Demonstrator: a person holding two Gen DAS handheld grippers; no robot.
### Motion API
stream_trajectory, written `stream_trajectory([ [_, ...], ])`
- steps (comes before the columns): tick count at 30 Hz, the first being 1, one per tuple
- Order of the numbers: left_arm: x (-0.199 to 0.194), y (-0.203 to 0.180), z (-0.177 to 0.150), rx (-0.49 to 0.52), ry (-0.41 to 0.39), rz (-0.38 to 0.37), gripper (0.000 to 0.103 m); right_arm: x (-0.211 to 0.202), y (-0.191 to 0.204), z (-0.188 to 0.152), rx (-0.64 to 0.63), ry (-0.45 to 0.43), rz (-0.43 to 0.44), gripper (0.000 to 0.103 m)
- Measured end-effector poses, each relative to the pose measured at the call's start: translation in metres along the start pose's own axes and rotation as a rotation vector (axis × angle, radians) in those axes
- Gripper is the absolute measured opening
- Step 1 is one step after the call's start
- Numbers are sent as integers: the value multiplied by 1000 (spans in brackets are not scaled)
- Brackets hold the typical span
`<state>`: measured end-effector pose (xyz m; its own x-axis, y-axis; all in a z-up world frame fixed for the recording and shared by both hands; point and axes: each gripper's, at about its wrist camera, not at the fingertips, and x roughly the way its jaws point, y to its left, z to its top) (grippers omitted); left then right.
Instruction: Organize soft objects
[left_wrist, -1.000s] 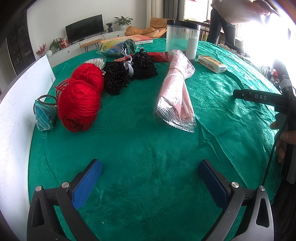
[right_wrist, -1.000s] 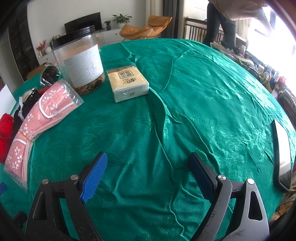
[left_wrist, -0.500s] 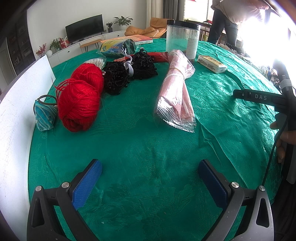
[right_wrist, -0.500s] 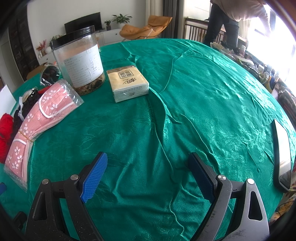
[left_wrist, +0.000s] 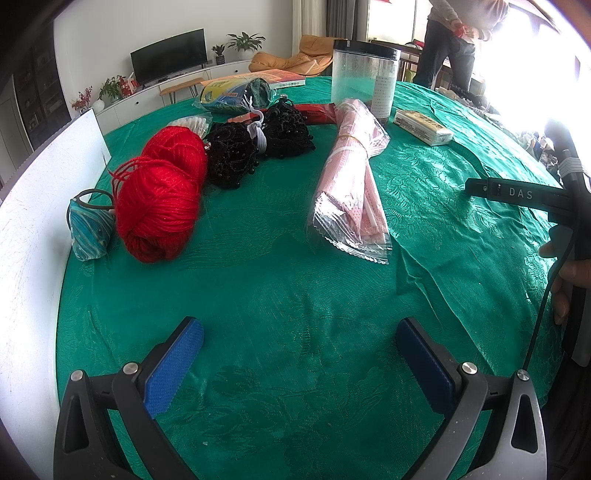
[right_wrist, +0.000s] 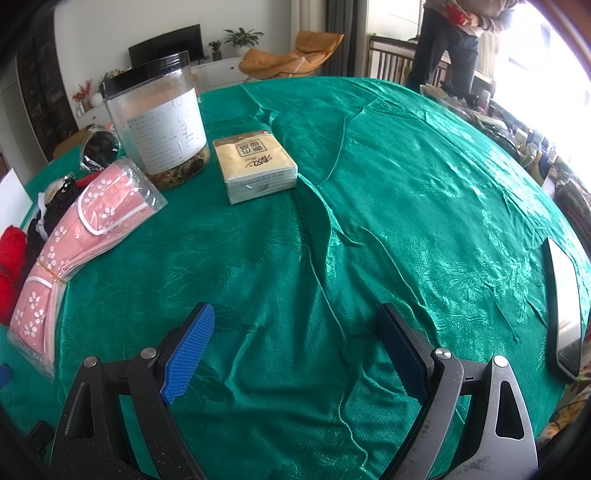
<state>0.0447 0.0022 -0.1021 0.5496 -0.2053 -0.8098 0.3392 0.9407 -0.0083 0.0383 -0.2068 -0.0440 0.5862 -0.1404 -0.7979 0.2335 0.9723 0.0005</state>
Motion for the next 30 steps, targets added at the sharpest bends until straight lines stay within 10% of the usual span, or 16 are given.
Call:
stream_trajectory([
  [30, 0, 0, 0, 0, -1, 1, 103, 1, 3, 0, 0, 0, 0, 91],
])
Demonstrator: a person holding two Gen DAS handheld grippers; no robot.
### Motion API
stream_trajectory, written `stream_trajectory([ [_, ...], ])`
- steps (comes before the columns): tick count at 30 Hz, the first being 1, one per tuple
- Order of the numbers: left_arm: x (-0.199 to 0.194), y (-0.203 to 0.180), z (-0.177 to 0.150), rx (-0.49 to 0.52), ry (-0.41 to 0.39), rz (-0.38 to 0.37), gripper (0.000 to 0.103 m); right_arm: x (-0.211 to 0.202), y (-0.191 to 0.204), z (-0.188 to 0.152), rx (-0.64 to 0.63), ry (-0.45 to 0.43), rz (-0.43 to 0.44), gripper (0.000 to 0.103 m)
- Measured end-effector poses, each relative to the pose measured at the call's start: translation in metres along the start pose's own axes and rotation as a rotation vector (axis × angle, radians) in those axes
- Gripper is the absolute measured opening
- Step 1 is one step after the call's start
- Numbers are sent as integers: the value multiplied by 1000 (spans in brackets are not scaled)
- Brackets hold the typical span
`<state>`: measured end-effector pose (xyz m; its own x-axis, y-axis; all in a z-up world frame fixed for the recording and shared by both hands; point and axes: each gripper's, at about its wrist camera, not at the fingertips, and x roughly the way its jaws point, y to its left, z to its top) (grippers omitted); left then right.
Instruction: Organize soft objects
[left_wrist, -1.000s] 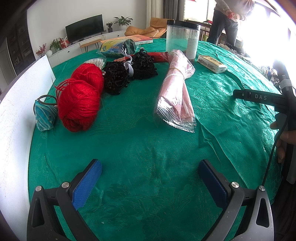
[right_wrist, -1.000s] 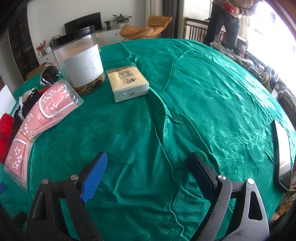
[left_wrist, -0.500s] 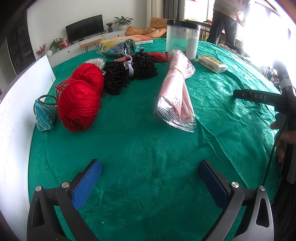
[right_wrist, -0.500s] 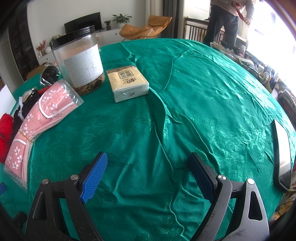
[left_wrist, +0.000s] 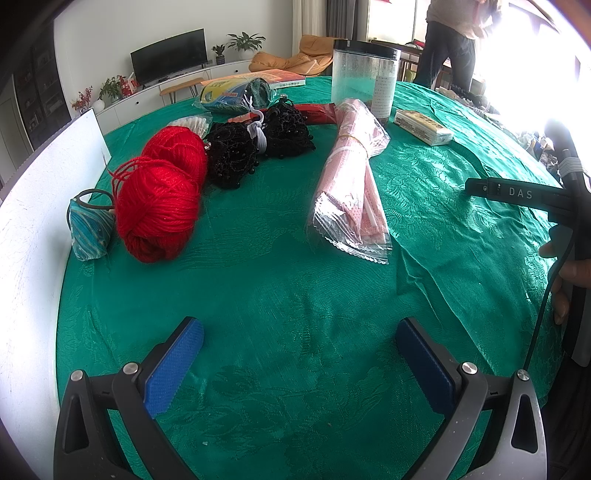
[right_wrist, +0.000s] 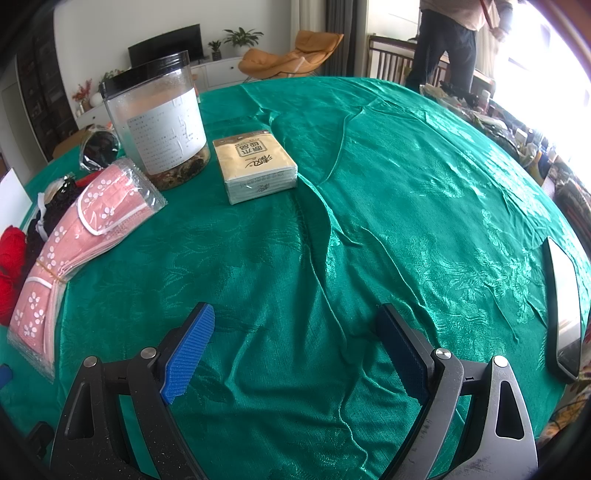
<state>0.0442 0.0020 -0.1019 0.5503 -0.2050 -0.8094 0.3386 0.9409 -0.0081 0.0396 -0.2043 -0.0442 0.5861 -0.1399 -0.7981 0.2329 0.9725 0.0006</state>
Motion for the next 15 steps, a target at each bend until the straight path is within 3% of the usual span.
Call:
stream_trajectory([
  [15, 0, 0, 0, 0, 0, 0, 103, 0, -1, 0, 0, 0, 0, 91],
])
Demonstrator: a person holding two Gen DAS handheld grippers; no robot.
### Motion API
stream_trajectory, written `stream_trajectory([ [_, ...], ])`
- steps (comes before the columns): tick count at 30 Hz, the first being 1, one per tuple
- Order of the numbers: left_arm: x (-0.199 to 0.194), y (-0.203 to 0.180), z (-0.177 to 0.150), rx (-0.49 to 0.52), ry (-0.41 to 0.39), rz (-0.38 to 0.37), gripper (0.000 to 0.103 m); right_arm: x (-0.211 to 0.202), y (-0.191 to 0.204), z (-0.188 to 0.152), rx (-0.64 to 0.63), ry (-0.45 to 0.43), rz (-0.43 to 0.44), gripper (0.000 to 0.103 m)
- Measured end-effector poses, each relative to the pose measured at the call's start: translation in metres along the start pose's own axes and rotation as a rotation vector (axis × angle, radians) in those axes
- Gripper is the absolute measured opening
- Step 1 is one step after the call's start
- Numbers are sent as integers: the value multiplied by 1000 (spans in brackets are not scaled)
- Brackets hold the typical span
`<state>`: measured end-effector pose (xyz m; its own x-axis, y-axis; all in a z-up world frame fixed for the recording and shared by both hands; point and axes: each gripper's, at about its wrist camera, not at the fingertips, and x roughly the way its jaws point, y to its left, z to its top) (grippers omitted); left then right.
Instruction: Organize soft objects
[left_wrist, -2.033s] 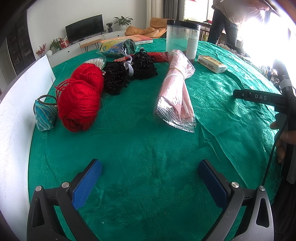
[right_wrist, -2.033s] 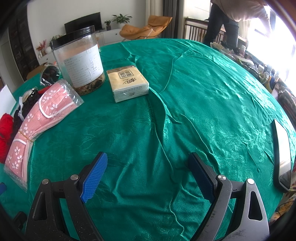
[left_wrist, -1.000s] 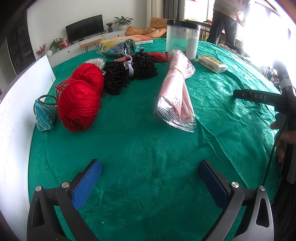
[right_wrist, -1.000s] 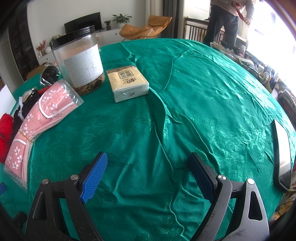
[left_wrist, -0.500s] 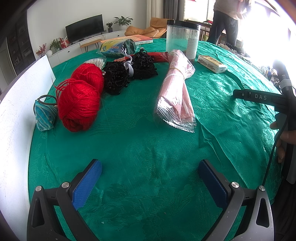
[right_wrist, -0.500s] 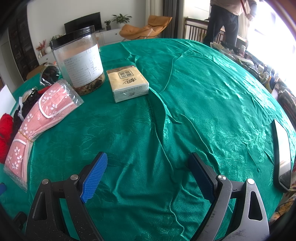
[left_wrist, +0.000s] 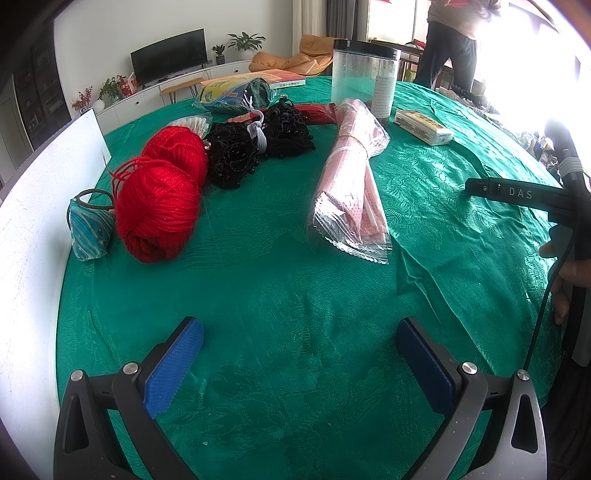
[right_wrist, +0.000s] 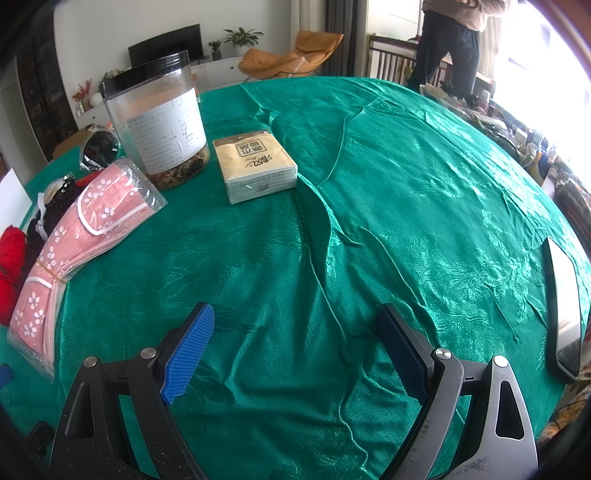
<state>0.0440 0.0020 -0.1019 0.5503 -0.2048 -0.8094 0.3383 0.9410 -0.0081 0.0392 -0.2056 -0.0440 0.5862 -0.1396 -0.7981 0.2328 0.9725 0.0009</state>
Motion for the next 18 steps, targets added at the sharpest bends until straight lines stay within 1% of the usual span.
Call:
stream_trajectory([
  [18, 0, 0, 0, 0, 0, 0, 103, 0, 2, 0, 0, 0, 0, 91],
])
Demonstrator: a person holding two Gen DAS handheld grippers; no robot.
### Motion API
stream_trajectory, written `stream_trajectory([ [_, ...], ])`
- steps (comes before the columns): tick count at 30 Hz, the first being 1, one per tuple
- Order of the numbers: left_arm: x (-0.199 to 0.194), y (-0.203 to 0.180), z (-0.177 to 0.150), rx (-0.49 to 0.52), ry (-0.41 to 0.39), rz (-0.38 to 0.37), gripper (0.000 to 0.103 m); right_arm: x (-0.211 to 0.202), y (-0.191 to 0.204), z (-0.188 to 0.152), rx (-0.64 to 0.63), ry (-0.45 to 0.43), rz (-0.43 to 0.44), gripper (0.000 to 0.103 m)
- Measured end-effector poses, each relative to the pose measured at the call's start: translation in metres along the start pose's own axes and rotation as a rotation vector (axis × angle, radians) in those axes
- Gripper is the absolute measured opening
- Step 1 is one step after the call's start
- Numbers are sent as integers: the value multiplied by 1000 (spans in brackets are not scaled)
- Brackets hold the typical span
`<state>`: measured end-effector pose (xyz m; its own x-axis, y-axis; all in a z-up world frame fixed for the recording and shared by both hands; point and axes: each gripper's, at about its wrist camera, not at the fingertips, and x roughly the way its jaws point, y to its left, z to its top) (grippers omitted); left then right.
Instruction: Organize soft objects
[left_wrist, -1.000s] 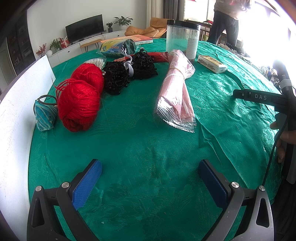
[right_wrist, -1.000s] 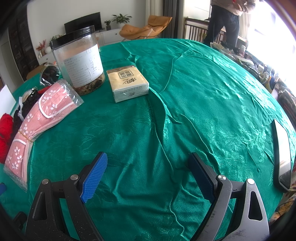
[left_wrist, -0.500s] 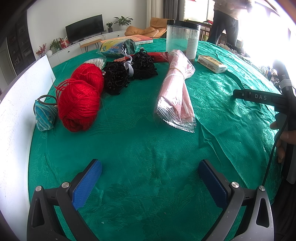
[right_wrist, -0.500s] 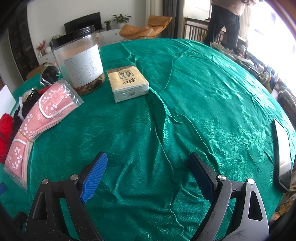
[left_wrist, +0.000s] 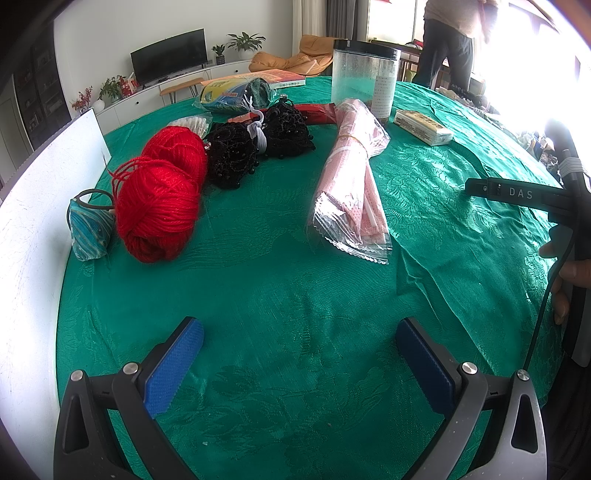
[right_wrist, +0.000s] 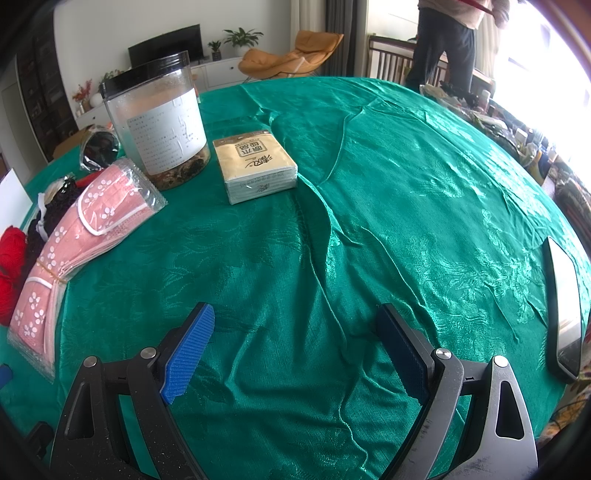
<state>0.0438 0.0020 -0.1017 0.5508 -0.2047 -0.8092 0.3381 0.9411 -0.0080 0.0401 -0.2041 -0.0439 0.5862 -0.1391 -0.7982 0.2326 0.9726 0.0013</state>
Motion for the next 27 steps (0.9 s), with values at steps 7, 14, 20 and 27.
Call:
stream_trajectory([
  [7, 0, 0, 0, 0, 0, 0, 103, 0, -1, 0, 0, 0, 0, 91],
  [14, 0, 0, 0, 0, 0, 0, 103, 0, 1, 0, 0, 0, 0, 91],
  [20, 0, 0, 0, 0, 0, 0, 103, 0, 1, 0, 0, 0, 1, 91],
  [27, 0, 0, 0, 0, -1, 0, 103, 0, 0, 0, 0, 0, 1, 91],
])
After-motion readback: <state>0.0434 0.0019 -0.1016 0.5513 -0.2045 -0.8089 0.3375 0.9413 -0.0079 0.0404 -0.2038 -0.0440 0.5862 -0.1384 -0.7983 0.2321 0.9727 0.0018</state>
